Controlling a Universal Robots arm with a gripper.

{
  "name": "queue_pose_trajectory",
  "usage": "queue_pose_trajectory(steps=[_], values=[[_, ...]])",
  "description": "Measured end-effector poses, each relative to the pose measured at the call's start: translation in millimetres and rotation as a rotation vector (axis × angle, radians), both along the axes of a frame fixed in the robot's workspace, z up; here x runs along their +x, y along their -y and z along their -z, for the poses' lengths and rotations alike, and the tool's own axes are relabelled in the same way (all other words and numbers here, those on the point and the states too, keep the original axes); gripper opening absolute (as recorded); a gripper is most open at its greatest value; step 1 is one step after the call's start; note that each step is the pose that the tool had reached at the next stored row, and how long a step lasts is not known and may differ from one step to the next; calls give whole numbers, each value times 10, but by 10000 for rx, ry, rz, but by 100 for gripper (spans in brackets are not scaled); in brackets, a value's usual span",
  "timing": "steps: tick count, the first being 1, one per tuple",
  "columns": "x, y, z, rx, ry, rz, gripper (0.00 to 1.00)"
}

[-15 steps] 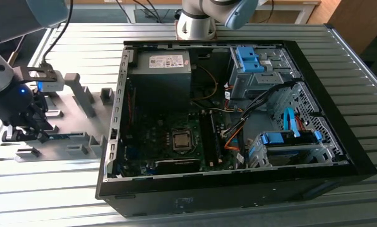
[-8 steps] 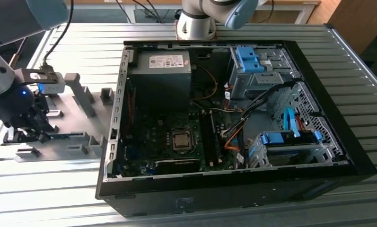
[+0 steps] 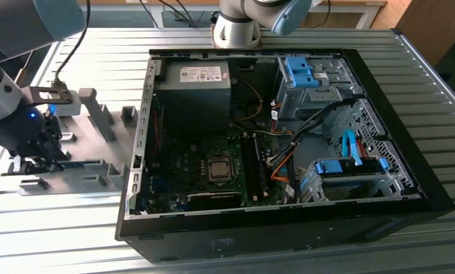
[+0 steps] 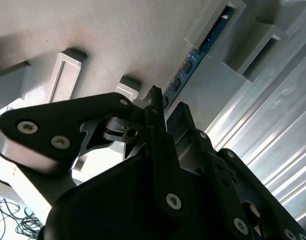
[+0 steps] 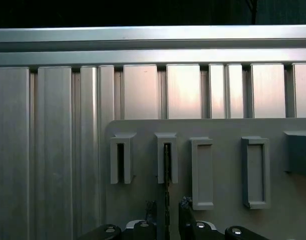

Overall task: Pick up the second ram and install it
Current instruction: 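Pick up the second ram and move it above second insertion slot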

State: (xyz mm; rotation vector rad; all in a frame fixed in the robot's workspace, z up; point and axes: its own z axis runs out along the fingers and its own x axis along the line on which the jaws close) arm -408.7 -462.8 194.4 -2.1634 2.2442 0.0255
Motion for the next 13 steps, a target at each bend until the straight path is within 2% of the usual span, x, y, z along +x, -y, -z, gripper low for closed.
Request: queue_pose_trajectory(steps=[4,5,13], values=[[12,-1,6,0,0,2,30],[12,-1,7,0,-1,2,23],[16,0,39,-1,-1,1,23]])
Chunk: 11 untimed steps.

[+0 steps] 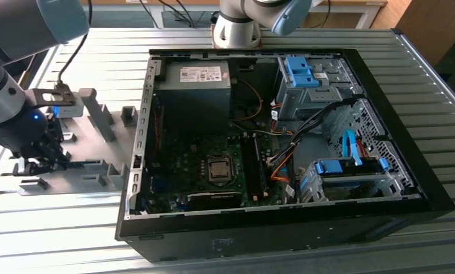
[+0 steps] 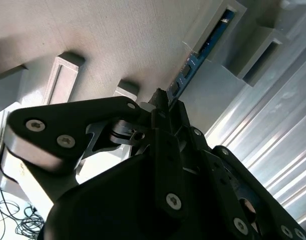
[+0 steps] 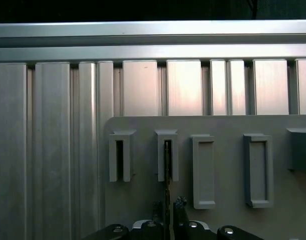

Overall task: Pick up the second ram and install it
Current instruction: 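Pick up the second ram and move it above second insertion slot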

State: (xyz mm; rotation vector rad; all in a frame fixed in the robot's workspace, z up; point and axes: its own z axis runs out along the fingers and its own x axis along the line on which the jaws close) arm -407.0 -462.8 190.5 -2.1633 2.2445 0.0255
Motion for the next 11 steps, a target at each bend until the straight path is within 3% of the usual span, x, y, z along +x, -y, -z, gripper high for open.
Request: queue_pose_trajectory(steps=[5,6,11], values=[[0,0,5,1,1,0,22],[0,0,5,1,1,0,15],[0,0,6,0,1,0,14]])
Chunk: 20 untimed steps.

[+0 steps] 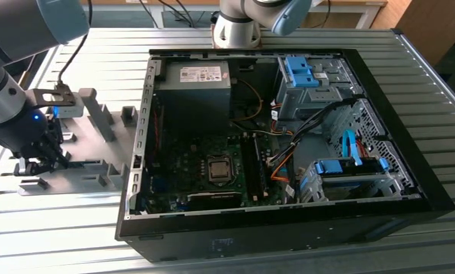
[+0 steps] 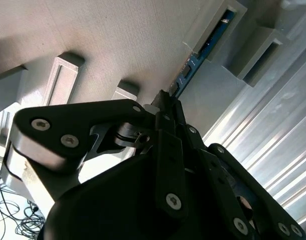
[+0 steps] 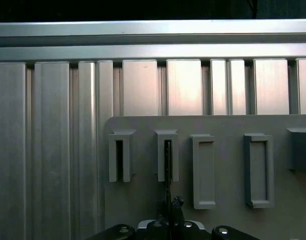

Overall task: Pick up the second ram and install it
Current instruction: 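Pick up the second ram and move it above second insertion slot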

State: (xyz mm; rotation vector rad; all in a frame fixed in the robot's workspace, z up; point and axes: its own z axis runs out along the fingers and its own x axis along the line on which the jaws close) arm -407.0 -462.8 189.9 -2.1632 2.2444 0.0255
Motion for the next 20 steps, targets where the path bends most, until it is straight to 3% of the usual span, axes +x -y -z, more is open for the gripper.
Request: queue_pose_trajectory(steps=[10,20], values=[[0,0,-6,1,2,0,14],[0,0,-133,1,1,0,14]])
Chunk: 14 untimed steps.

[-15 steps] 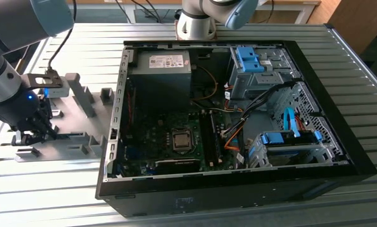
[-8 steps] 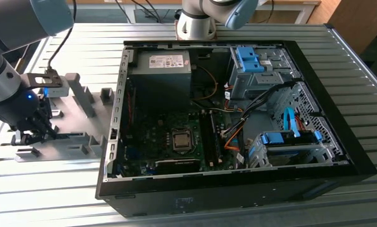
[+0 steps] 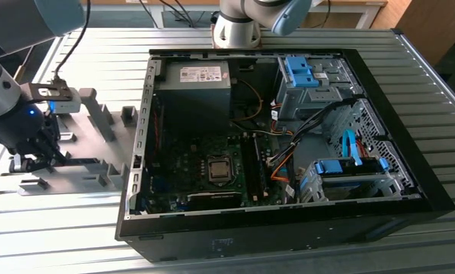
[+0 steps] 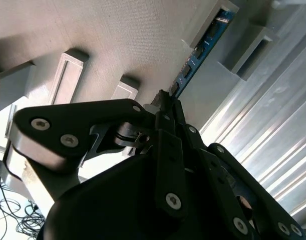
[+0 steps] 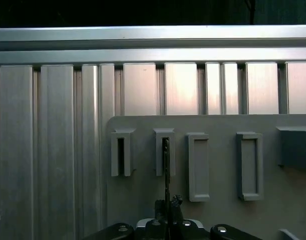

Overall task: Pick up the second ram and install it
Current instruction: 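Pick up the second ram and move it above second insertion slot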

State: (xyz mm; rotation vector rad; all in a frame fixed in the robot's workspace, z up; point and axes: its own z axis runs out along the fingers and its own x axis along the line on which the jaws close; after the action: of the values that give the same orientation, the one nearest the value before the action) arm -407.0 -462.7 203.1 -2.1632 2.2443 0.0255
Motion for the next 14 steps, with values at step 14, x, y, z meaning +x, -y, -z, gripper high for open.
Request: queue_pose_trajectory(steps=[14], values=[[0,0,-208,0,0,1,14]])
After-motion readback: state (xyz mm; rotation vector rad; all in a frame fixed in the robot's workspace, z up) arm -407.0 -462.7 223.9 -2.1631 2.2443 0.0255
